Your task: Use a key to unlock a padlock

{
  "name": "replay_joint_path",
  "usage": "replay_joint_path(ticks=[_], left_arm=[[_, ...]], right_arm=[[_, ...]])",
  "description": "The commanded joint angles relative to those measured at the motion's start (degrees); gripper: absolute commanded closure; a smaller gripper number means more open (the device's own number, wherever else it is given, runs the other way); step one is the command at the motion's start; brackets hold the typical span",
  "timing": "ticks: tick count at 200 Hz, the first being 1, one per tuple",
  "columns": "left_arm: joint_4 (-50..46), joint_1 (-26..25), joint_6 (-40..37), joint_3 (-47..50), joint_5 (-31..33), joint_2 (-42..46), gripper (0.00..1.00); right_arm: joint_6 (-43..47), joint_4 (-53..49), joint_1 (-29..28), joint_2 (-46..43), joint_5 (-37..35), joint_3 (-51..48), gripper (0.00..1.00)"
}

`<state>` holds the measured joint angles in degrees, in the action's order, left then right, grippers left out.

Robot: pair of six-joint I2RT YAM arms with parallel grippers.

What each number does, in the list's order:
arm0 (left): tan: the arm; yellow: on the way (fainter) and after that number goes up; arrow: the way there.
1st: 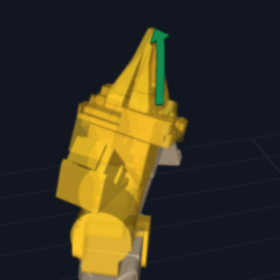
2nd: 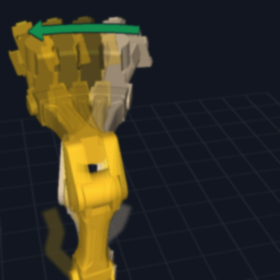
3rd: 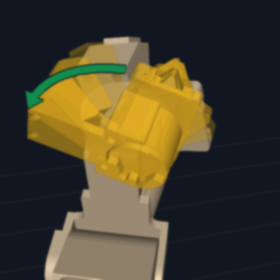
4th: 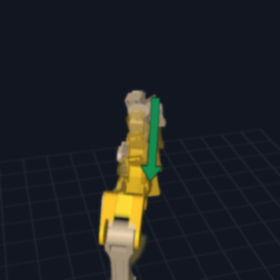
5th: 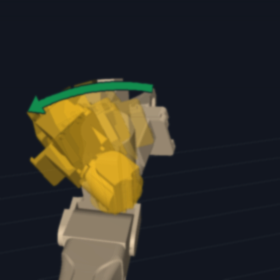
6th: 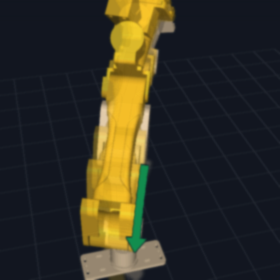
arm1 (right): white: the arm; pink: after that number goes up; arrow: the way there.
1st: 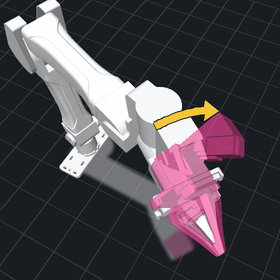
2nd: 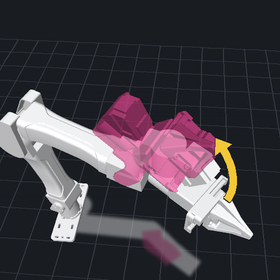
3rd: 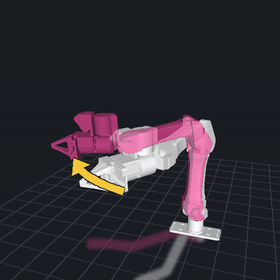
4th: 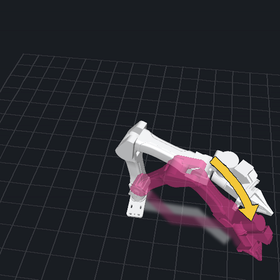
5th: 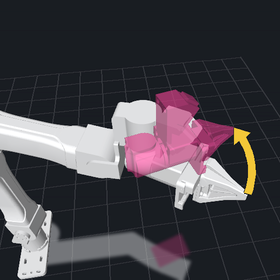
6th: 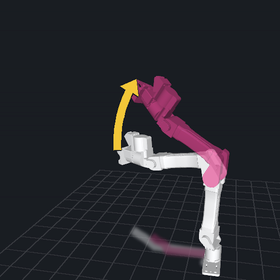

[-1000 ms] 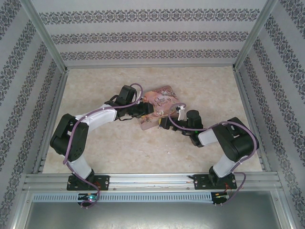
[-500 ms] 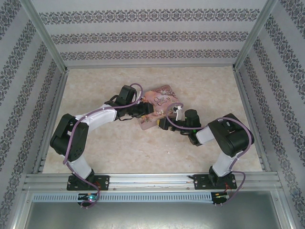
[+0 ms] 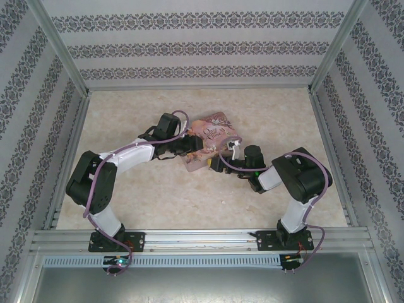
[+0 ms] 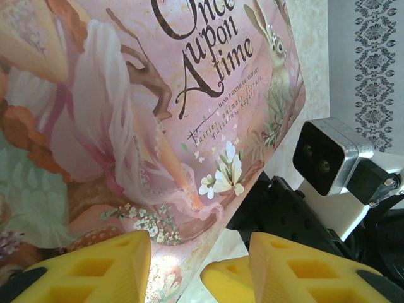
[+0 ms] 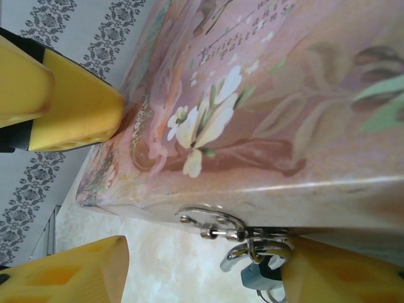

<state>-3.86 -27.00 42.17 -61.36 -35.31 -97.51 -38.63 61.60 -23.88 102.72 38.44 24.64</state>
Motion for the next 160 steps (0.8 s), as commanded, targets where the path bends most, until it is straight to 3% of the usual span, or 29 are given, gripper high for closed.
replay_joint_path(ticks=[1,160], left_arm=[[-3.28,-0.59,-1.39,1.6,1.12,0.12,0.55],[-3.36,-0.53,-1.6,2.02,1.35,0.75,0.55]], right_arm=[[0.4,5.28,-0.64,0.03,2.92,0.82,0.39],[0.84,3.27,-1.39,0.2,1.91,0.96,0.72]])
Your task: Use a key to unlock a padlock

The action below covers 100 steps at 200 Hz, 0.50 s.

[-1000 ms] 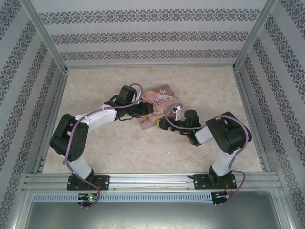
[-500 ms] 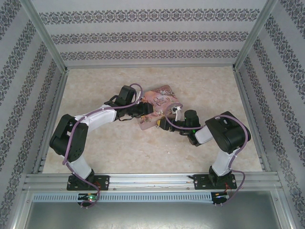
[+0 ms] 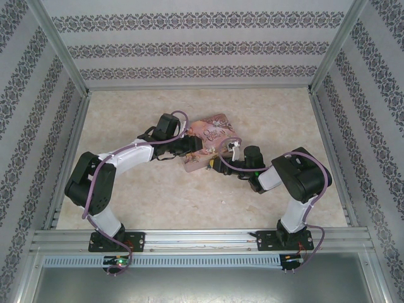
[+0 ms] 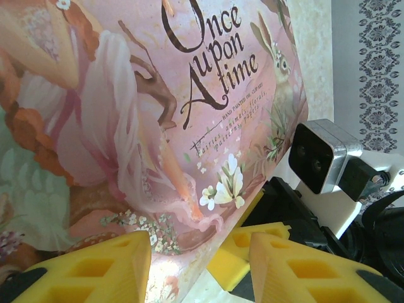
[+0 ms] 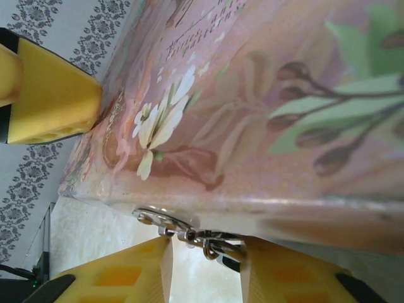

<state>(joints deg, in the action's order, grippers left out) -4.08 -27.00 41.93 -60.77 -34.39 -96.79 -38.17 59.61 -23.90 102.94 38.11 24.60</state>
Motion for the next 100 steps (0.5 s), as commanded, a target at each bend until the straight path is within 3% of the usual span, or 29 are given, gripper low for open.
replay_joint_path(ticks=[1,100], left_arm=[[-3.18,-0.52,-1.34,1.4,0.45,0.03,0.55],[-3.19,-0.57,-1.33,1.65,0.46,0.29,0.55]], right_arm=[[0.38,5.25,-1.39,-0.02,2.19,1.03,0.73],[-0.7,4.46,-1.8,0.17,0.72,1.71,1.0]])
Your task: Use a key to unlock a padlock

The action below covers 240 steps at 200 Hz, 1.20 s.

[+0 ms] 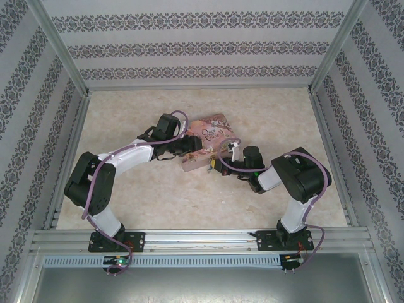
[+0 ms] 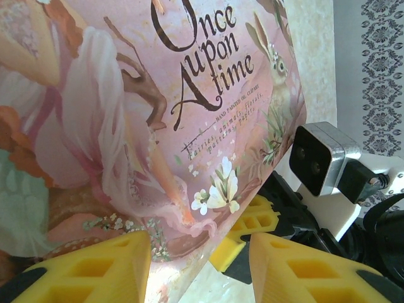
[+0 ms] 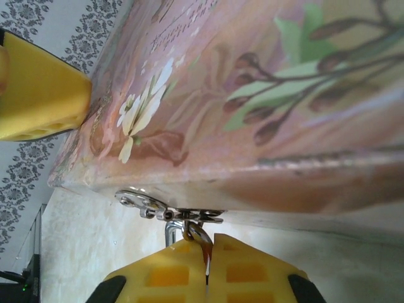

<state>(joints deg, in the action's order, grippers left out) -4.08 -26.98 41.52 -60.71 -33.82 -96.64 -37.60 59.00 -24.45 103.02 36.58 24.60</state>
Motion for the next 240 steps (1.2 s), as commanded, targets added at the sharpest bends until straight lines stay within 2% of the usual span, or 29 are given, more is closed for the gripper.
replay_joint_path(ticks=[1,64,152,240], left_arm=[[-3.2,-0.6,-0.91,1.57,-0.1,0.18,0.55],[-2.17,-0.6,0.41,3.66,-0.23,1.05,0.55],[4.51,-2.51,6.29,8.8,-0.72,2.69,0.55],[4.12,-3.08,5.94,8.31,-0.28,2.29,0.55]], right_arm=[[-1.3,5.07,-1.28,0.08,2.22,1.7,1.0],[-4.19,6.53,-1.38,-2.71,-2.86,-0.23,1.0],[-17.78,15.49,-3.28,-2.29,-14.51,-3.24,1.0],[-26.21,16.86,-3.77,-0.03,-17.68,-0.76,1.0]])
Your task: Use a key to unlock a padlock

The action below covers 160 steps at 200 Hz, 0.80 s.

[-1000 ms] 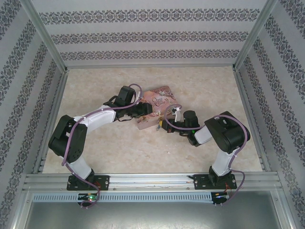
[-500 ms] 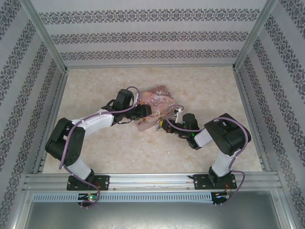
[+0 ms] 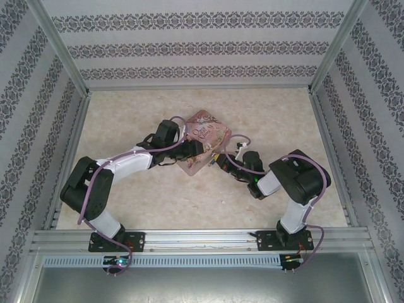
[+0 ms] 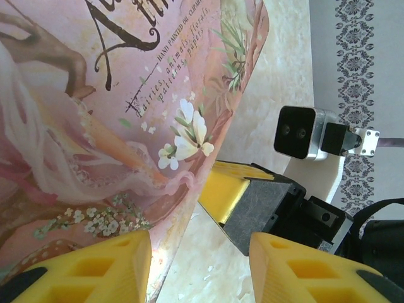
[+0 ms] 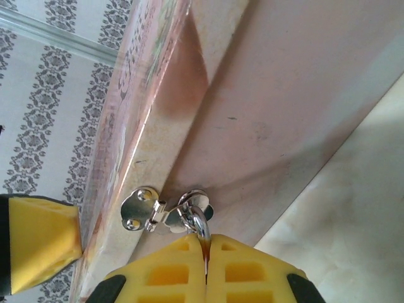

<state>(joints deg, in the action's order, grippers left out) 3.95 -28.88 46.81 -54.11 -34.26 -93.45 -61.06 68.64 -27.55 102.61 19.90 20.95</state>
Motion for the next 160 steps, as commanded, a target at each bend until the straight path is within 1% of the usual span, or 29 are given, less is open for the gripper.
replay_joint_path(ticks=[1,73,117,160], left_arm=[[-3.92,-1.17,0.61,1.67,0.2,-0.92,0.55],[-5.12,-0.61,-0.21,0.79,0.6,0.18,0.55],[-5.96,0.19,-0.79,-0.05,0.86,1.31,0.54],[-6.35,1.61,-0.61,0.05,0.51,3.46,0.54]], right_arm=[[-2.8,7.17,-0.66,0.35,-1.05,2.88,1.0],[-3.37,4.17,-0.14,0.54,-2.62,5.74,1.0],[-3.06,2.64,1.3,0.23,-2.86,6.45,1.0],[-0.47,-1.24,2.98,-2.91,-2.38,5.9,1.0]])
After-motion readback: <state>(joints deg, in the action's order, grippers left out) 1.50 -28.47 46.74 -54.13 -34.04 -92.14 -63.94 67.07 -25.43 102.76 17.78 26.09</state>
